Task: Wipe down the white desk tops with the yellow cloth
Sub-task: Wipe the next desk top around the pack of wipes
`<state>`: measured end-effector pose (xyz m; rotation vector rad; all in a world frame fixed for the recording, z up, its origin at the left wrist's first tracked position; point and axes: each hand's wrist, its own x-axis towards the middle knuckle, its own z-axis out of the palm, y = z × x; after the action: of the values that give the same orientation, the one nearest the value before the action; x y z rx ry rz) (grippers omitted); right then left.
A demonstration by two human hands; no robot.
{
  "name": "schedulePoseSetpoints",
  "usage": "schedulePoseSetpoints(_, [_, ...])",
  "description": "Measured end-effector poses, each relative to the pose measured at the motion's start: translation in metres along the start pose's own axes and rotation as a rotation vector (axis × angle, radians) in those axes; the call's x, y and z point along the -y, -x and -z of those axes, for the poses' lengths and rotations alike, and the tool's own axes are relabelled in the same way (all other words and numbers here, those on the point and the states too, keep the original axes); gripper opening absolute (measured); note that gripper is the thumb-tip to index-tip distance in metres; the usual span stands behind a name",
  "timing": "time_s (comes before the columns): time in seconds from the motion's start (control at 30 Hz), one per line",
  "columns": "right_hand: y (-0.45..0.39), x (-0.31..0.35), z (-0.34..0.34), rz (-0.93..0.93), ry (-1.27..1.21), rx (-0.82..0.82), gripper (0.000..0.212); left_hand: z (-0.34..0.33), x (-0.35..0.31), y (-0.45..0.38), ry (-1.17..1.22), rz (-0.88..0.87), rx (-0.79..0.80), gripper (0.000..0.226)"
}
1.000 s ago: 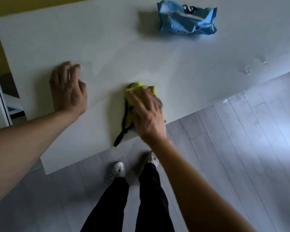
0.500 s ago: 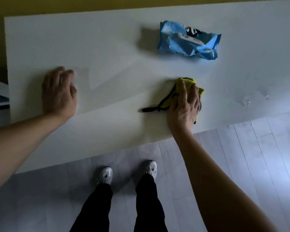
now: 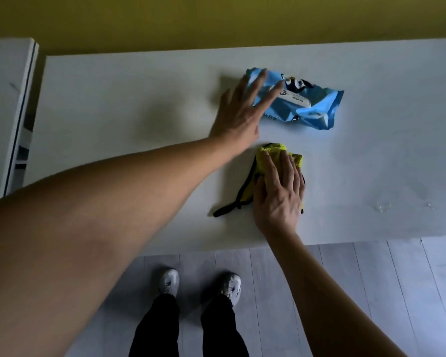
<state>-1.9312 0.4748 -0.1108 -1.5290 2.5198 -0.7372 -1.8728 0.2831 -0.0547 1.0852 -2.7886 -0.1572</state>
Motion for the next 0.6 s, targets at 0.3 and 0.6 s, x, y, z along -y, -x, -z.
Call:
schedulePoseSetpoints(0.3, [-0.001,0.0,-0.002,0.011,-0.014,-0.034,0.058,-0.001,0.022,0.007,-0.054,0.056,-0.136,0.046])
schedulePoseSetpoints(0.6, [-0.002,0.0,-0.003,0.028,-0.038,-0.078,0.058,0.013,0.109,0.155,-0.034,0.633,-0.331,0.045])
